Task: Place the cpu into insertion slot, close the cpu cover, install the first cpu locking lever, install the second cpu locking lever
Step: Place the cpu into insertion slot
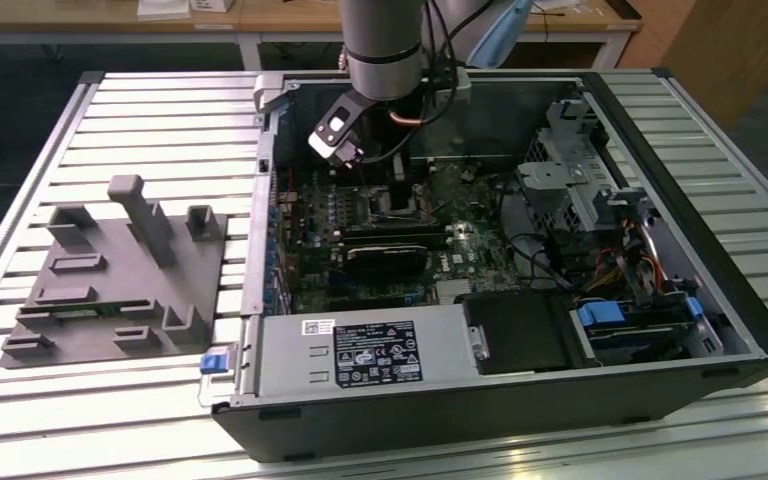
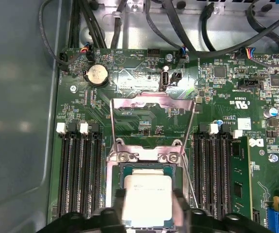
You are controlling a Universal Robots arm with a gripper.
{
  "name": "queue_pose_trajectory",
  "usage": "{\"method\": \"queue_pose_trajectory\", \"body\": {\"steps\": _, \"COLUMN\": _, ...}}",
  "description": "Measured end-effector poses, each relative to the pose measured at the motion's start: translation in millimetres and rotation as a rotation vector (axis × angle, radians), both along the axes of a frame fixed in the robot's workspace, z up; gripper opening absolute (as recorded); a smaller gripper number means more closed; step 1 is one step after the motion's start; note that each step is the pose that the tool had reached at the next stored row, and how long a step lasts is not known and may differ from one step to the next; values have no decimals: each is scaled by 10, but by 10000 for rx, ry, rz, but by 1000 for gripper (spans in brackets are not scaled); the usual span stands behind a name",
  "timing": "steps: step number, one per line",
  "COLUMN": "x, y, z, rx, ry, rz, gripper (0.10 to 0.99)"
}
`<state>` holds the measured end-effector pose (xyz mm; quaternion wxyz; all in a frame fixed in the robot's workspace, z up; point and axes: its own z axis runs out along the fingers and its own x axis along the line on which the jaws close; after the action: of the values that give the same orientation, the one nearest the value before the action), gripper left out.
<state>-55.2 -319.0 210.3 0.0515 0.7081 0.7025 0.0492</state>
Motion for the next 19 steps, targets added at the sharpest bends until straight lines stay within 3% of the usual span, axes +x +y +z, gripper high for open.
{"method": "queue_pose_trajectory", "body": {"steps": 1, "x": 0, "y": 0, "z": 0, "rx": 0, "ry": 0, "rz": 0, "gripper": 475}}
{"method": "queue_pose_trajectory", "body": {"steps": 2, "x": 0, "y": 0, "z": 1, "rx": 0, "ry": 0, "rz": 0, "gripper": 475}}
{"method": "queue_pose_trajectory", "body": {"steps": 5, "x": 0, "y": 0, "z": 1, "rx": 0, "ry": 0, "rz": 0, "gripper": 302}}
{"method": "queue_pose_trajectory", "body": {"steps": 8, "x": 0, "y": 0, "z": 2, "rx": 0, "ry": 0, "rz": 1, "gripper": 239}}
{"method": "queue_pose_trajectory", "body": {"steps": 10, "x": 0, "y": 0, "z": 3, "rx": 0, "ry": 0, "rz": 0, "gripper": 122}}
{"method": "queue_pose_trajectory", "body": {"steps": 16, "x": 0, "y": 0, "z": 4, "rx": 0, "ry": 11, "rz": 0, "gripper": 106}}
{"method": "queue_pose_trajectory", "body": {"steps": 17, "x": 4, "y": 0, "z": 4, "rx": -1, "ry": 59, "rz": 1, "gripper": 106}}
{"method": "queue_pose_trajectory", "body": {"steps": 19, "x": 25, "y": 0, "z": 3, "rx": 0, "ry": 249, "rz": 0, "gripper": 106}}
